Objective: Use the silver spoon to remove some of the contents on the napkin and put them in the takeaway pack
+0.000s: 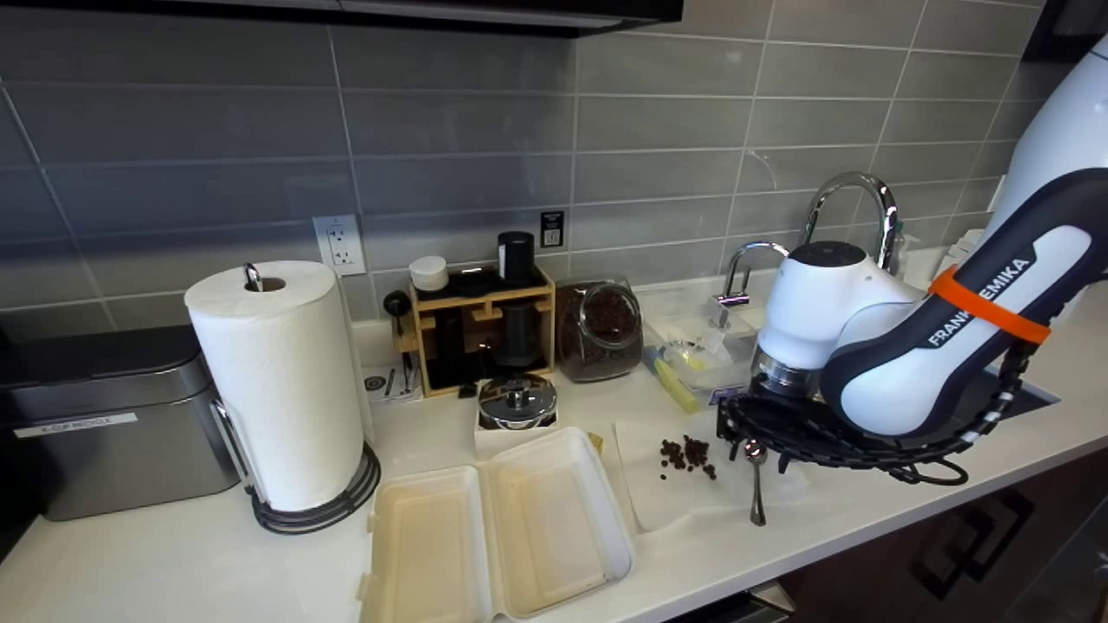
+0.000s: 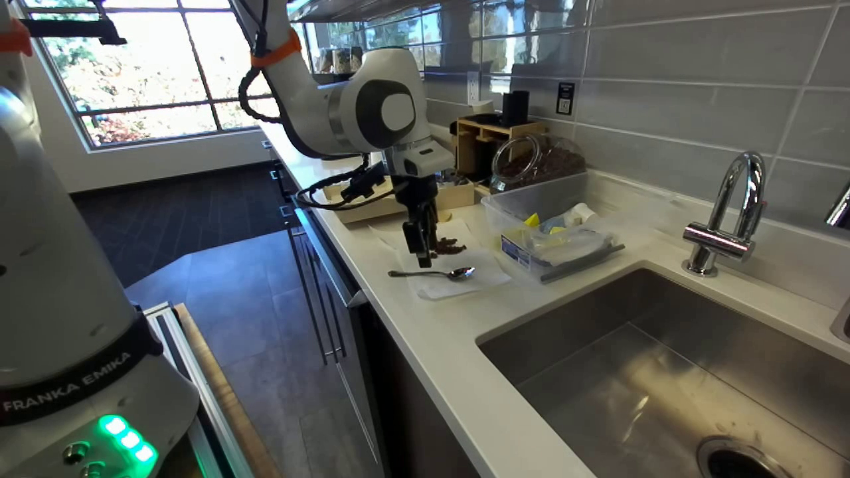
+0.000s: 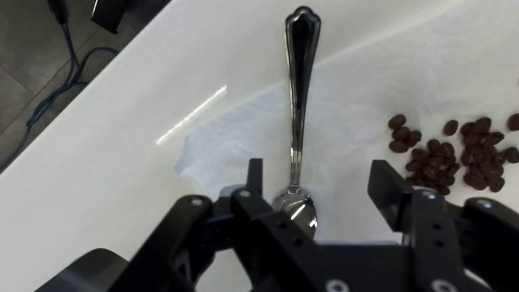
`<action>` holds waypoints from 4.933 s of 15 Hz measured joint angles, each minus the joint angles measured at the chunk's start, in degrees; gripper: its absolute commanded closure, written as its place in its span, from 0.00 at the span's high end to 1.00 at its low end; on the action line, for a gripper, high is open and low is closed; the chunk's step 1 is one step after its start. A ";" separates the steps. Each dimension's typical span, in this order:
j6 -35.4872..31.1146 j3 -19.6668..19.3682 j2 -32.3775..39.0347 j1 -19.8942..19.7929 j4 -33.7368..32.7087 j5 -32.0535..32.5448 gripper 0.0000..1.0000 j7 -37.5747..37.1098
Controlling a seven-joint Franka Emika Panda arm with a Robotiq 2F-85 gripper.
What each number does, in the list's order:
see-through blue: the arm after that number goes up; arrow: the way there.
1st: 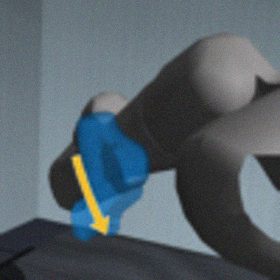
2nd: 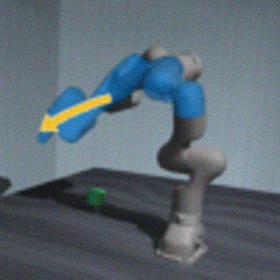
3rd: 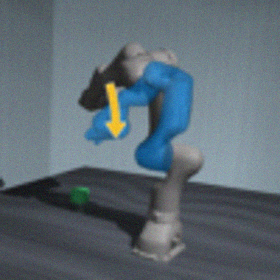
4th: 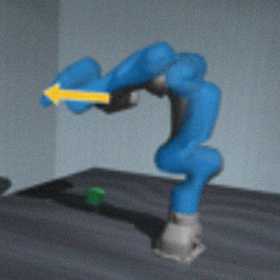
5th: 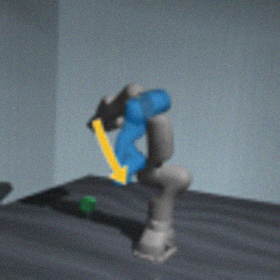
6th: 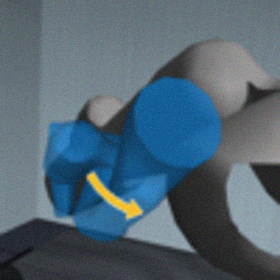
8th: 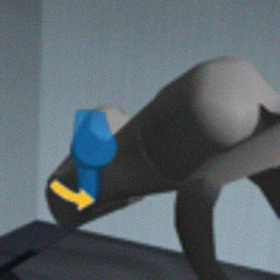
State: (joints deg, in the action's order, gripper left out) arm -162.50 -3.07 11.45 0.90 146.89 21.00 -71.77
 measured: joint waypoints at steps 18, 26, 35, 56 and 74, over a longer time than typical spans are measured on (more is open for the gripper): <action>-7.03 -5.63 5.33 5.38 0.16 -11.54 0.03 5.90; -6.34 -14.00 4.54 14.63 0.66 -8.69 0.02 4.48; 23.23 -21.29 -2.07 28.27 -3.68 16.45 0.02 -7.92; 37.99 1.80 0.37 9.06 -13.31 16.92 0.02 29.34; 37.99 2.57 14.76 9.70 -26.01 22.13 0.02 39.53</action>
State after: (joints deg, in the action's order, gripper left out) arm -124.51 -0.50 26.21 10.60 120.89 43.12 -32.24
